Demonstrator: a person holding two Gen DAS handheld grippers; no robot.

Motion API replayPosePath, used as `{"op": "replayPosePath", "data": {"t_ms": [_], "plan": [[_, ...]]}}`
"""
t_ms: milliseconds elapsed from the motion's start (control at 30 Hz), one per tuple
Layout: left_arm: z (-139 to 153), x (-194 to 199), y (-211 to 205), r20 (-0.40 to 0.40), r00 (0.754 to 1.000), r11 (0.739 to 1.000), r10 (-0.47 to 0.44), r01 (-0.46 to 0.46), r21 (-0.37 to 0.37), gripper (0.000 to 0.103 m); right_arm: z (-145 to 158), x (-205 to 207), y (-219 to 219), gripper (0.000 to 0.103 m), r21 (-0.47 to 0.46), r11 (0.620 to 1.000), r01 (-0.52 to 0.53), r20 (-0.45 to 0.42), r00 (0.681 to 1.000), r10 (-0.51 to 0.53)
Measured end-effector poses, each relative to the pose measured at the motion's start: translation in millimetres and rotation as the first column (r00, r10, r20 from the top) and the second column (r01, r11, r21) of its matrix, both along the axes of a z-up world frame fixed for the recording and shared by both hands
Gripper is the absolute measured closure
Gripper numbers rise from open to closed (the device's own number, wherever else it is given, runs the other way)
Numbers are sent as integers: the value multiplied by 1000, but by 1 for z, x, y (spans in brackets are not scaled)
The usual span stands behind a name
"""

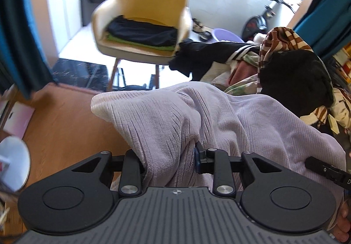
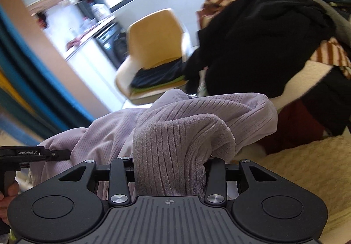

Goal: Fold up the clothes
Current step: 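Lift the folded robe with both grippers and carry it toward the yellow armchair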

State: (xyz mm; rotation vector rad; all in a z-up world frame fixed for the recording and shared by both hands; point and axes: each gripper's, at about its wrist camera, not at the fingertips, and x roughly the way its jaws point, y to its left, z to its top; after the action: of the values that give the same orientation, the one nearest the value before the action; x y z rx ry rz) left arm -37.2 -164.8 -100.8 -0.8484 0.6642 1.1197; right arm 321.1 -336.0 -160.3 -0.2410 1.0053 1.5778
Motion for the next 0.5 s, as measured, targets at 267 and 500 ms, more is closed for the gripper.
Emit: {"op": "replayPosePath", "data": {"t_ms": [267, 500], "plan": [[-6, -32, 116, 44, 986, 987, -158, 160, -22, 74, -14, -32, 66, 68, -9, 981, 194, 10, 981, -194], [-4, -80, 209, 51, 968, 968, -247, 248, -19, 73, -12, -95, 156, 68, -36, 951, 306, 13, 952, -306]]}}
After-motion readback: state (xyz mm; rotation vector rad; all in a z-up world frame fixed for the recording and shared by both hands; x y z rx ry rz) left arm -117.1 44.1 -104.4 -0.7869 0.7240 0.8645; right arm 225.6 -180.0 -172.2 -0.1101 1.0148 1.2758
